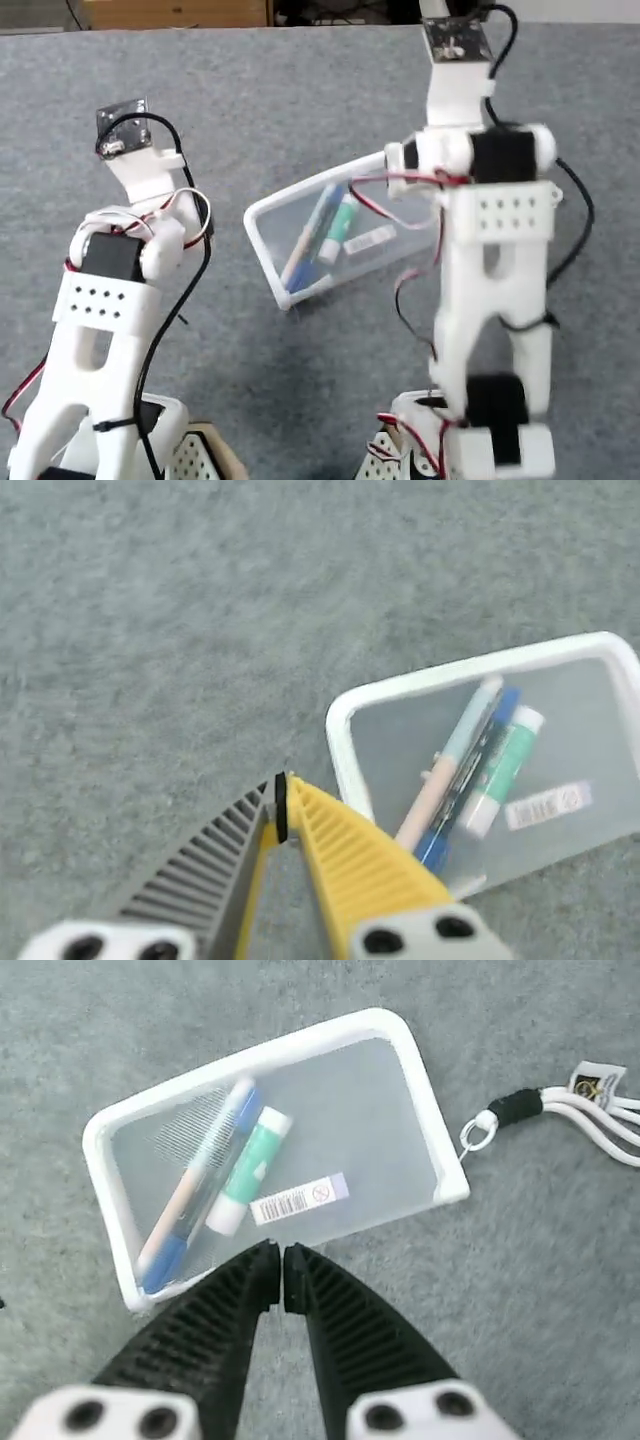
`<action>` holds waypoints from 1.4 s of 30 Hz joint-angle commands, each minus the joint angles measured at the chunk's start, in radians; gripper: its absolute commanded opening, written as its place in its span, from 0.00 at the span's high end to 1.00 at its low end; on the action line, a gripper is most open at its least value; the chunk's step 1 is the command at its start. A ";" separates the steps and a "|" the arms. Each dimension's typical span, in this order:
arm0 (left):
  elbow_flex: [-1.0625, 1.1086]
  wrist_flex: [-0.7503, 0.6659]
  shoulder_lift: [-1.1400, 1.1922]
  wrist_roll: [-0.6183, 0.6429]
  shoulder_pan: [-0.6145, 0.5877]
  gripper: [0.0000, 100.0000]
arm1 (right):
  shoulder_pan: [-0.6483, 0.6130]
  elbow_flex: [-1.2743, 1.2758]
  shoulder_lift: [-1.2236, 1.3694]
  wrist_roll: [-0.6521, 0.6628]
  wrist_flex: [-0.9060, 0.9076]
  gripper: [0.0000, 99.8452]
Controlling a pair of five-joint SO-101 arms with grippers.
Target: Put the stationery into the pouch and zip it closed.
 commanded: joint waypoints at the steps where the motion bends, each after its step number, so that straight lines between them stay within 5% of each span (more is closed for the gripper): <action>1: -0.048 0.097 -0.072 -0.003 -0.008 0.97 | -0.003 0.091 -0.147 -0.003 0.000 0.99; 12: 0.203 0.117 -0.382 -0.048 -0.094 0.97 | 0.204 0.725 -0.522 0.000 -0.307 0.99; 20: 0.430 0.021 -0.503 -0.063 -0.099 0.97 | 0.267 1.086 -0.762 0.129 -0.502 0.99; 26: 0.690 -0.103 -0.632 -0.230 -0.117 0.97 | 0.347 1.359 -0.898 0.226 -0.727 0.99; 42: 1.053 -0.155 -1.043 -0.259 -0.305 0.97 | 0.377 1.751 -1.018 0.272 -1.051 0.99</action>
